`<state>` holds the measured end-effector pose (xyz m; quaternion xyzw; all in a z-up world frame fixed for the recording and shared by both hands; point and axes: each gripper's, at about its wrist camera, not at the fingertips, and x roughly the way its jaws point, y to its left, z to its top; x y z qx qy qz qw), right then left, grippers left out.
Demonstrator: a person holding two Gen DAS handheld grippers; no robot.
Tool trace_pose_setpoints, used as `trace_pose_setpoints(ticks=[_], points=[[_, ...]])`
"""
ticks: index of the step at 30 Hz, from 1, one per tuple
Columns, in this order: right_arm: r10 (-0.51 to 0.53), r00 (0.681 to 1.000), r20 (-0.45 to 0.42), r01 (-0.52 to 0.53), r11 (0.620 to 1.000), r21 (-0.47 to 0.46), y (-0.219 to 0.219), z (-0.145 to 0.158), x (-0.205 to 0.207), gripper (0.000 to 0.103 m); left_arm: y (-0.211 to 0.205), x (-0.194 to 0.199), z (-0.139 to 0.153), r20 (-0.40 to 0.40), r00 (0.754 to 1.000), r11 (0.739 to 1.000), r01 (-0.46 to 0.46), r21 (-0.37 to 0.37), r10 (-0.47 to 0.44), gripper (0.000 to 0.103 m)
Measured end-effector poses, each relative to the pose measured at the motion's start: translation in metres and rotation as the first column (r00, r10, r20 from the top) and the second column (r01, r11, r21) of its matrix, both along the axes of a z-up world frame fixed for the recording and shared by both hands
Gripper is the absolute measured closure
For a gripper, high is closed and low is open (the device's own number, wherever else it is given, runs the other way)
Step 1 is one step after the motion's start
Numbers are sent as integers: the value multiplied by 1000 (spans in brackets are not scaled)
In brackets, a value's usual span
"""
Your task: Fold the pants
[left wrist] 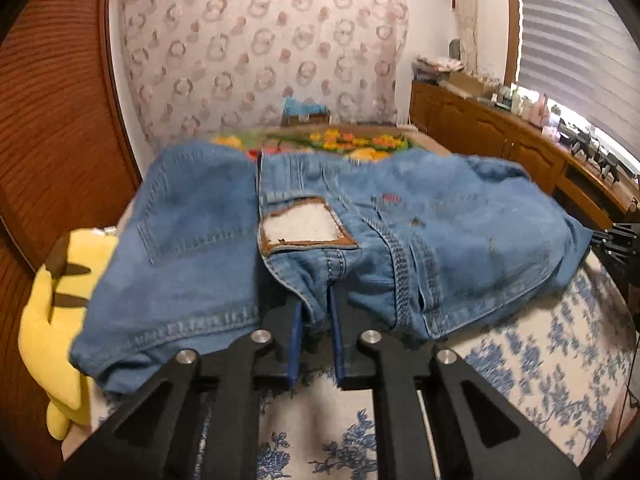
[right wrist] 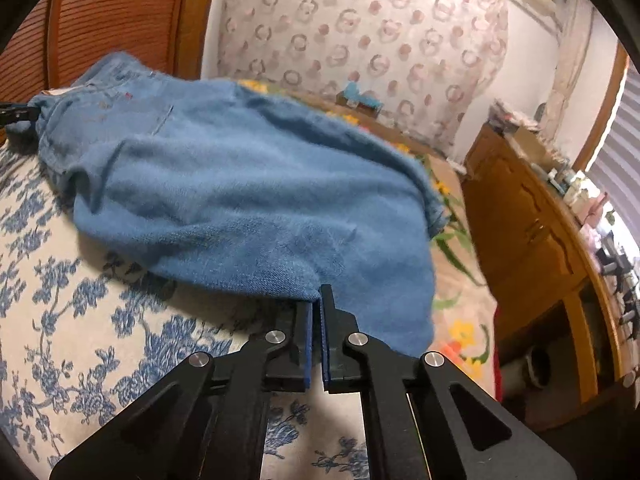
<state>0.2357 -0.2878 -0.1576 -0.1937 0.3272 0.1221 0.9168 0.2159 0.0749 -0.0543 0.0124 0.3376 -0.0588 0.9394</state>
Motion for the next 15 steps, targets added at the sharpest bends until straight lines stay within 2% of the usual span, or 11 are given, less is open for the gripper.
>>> trace_pose_setpoints(ticks=[9,15], points=[[-23,992,126,18,999,35,-13,64,-13,103,3,-30,75,165,986,1000,1,-27,3,99],[35,985,170,-46,997,64,-7,104,-52,103,32,-64,117,230,973,999,-23,-47,33,99]])
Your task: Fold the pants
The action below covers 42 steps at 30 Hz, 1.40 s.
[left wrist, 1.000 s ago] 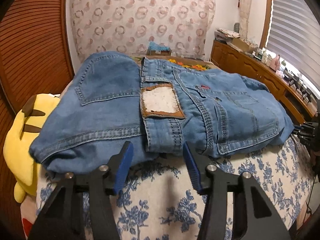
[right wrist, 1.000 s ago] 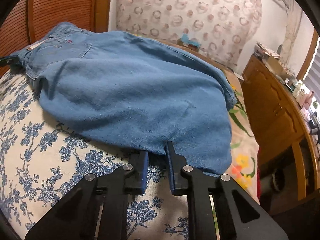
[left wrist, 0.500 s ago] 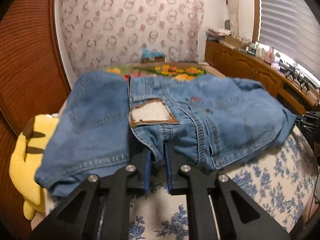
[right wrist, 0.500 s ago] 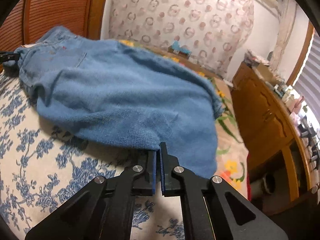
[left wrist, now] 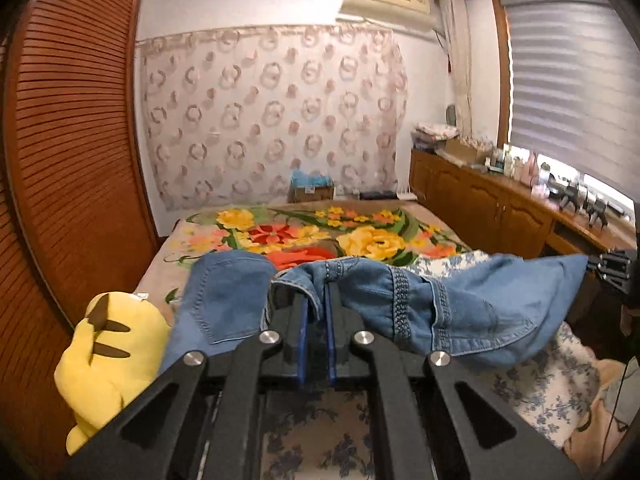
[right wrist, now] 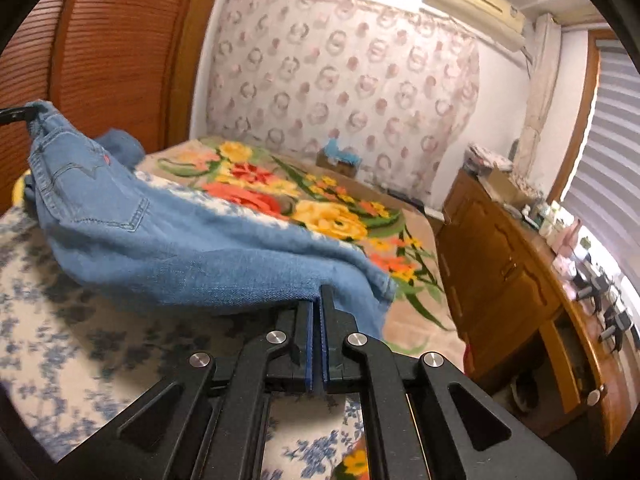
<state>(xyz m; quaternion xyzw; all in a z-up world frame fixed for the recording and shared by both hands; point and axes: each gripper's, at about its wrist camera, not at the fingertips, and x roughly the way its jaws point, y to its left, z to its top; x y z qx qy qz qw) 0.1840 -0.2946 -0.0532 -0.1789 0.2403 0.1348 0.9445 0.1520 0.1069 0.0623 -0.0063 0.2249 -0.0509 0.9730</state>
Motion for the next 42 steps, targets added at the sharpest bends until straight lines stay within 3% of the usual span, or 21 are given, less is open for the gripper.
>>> trace_pose_setpoints(ticks=[4,9,13,20,26,29,32,34,42], points=[[73,997,-1,-73,997,8,14,12,-39,103,28,-39,9,25,999,999,-28,-24,29,99],[139,989,-44,-136,989,54,26,8,-78,103,57,-95,-5,9,998,998,-58,-35,58,99],[193,977,-91,-184,978,99,36,-4,-92,103,69,-121,-34,-55,995,996,-80,-35,78,98],[222,960,-171,-202,971,125,51,-42,-102,103,53,-136,-98,-208,976,998,-65,11,65,92],[219,953,-211,-183,967,176,45,-57,-104,103,44,-147,-113,-238,968,997,-67,50,77,80],[214,952,-219,-172,965,197,40,-62,-109,103,41,-150,-107,-220,973,997,-62,51,72,63],[206,952,-227,-158,964,214,33,-65,-115,100,36,-151,-99,-196,979,998,-48,45,56,57],[201,952,-231,-149,963,224,29,-67,-119,96,30,-149,-97,-190,981,999,-28,31,33,45],[127,967,-221,-74,970,230,11,-72,-126,67,-29,-113,-109,-212,974,997,80,-16,-82,43]])
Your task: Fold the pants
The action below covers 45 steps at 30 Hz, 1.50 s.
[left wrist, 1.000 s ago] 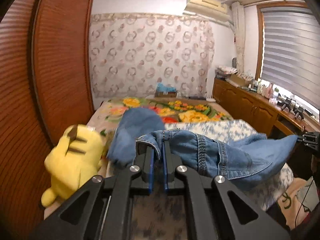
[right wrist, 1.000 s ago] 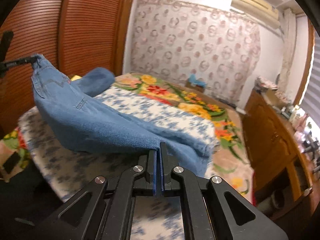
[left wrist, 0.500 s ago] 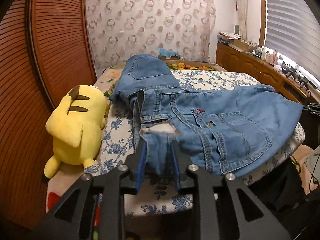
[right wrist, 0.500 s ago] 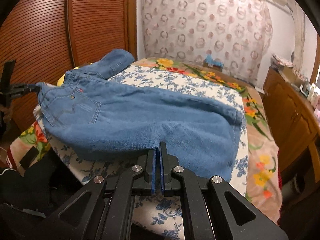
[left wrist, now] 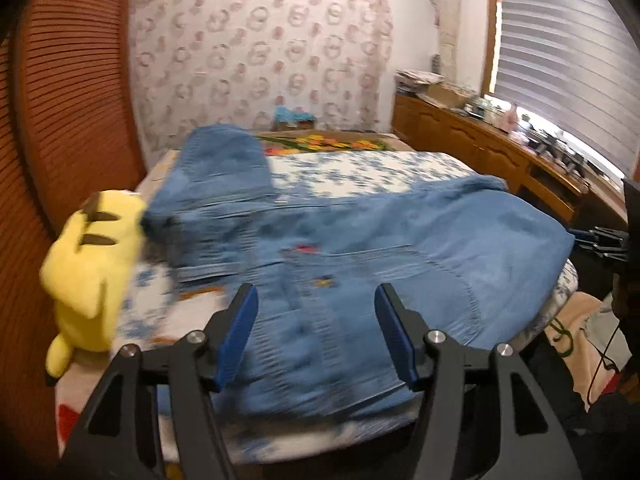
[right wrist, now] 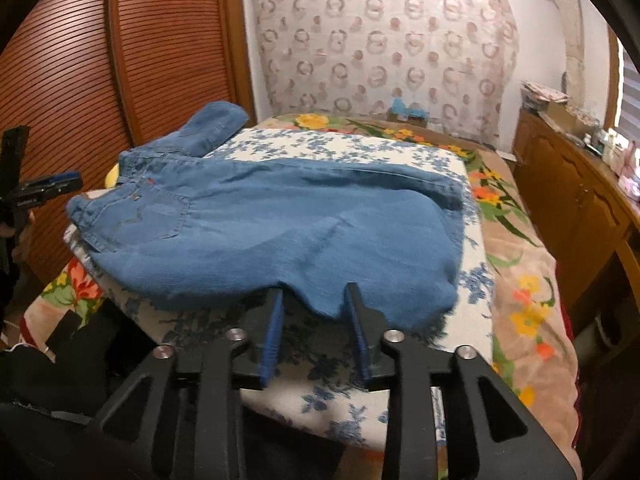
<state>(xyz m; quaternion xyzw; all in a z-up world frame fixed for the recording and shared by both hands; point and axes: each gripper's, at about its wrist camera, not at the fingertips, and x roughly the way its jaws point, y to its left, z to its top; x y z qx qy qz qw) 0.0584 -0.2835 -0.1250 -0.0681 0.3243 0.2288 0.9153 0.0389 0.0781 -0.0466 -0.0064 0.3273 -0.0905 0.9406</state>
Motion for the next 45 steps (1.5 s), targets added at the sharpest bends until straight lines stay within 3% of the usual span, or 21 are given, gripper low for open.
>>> trace_pose_setpoints(ticks=[3,10,20,22,25,29,33,38,43,45], points=[[-26,1000,-4,26,1000,-1,-11,-5,-2,58,-29,14,-6,-16,999,999,49,6,-49,43],[-78,997,-29,77,997,-24,-25,-30,-3,52,-82,36,-9,-28,992,992,127,5,-127,43],[-171,985,-33,170,985,-27,-31,-52,28,52,-112,55,-9,-42,987,988,154,13,-154,43],[-183,982,-40,182,983,-10,-35,-52,31,78,-113,55,-8,-43,987,988,154,14,-153,43],[-209,978,-9,208,978,-16,-40,-46,31,94,-113,54,-8,-42,988,988,152,16,-151,43],[-284,956,72,282,959,31,-62,-22,24,97,-109,54,-10,-47,989,990,141,12,-141,43],[-276,956,100,270,961,65,-72,-3,17,97,-109,56,-14,-56,989,991,136,3,-136,43],[-276,959,67,275,961,25,-83,-19,9,96,-116,61,-18,-58,988,989,145,12,-144,43],[-333,942,36,329,941,77,-123,-34,3,72,-130,75,-16,-52,989,990,139,35,-137,43],[-327,944,34,323,942,91,-133,-34,9,69,-138,83,-11,-45,991,991,129,48,-127,43]])
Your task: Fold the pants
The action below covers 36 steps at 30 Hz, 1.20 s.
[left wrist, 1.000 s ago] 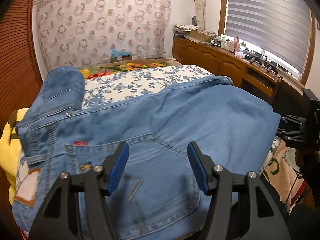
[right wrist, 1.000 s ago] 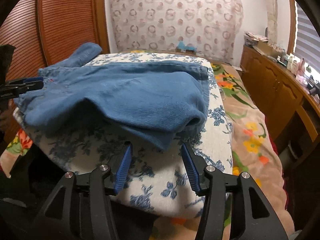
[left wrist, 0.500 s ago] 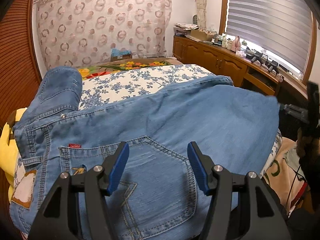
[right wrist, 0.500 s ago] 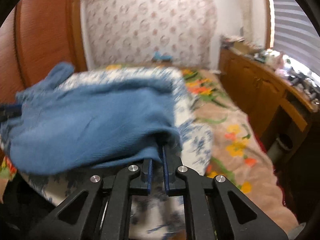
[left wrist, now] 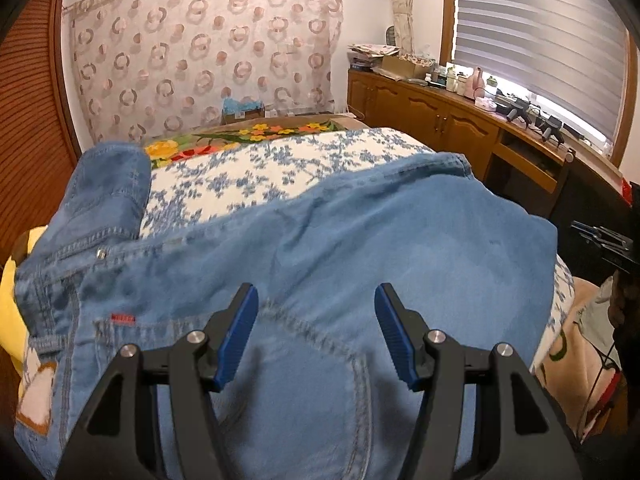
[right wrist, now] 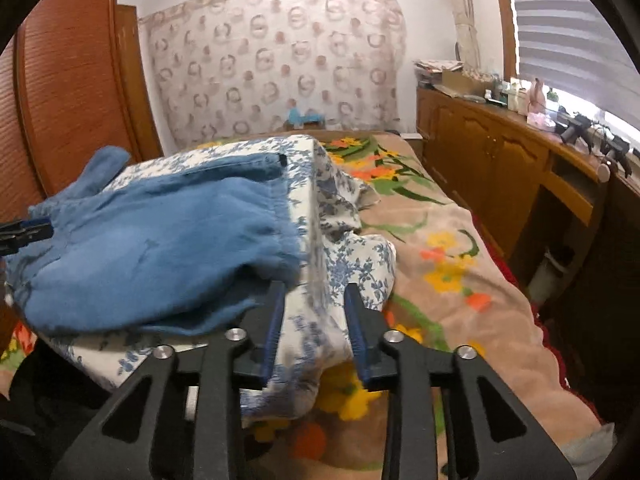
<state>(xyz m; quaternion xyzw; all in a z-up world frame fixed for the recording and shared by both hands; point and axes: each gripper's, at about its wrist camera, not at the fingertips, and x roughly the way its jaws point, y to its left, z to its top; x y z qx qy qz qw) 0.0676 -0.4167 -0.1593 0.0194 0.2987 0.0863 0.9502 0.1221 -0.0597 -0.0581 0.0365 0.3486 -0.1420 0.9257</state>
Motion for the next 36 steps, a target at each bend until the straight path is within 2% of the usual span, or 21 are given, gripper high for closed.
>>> trace_pose_setpoints(ticks=[4,9,14,17,21,28,36], points=[[54,999,1,-54,997,54,-10,4,26,62,-14,11,10,18,1000,1000,-25,6,25,43],[166,986,-4,-164,982,94,-1,10,57,55,-31,19,18,25,998,998,-52,18,52,43],[249,967,-58,-244,966,82,17,4,73,53,-42,31,20,14,997,996,-81,23,81,43],[258,961,-94,-254,966,54,24,-5,76,53,-45,37,19,7,995,995,-102,22,102,43],[259,957,-130,-253,965,65,21,-11,78,53,-43,42,17,-9,992,992,-127,11,127,43],[259,954,-150,-250,965,75,20,-7,73,53,-34,44,15,-13,988,988,-156,10,156,43],[242,957,-159,-235,970,57,27,-4,61,53,-28,42,8,-14,992,992,-125,8,125,43]])
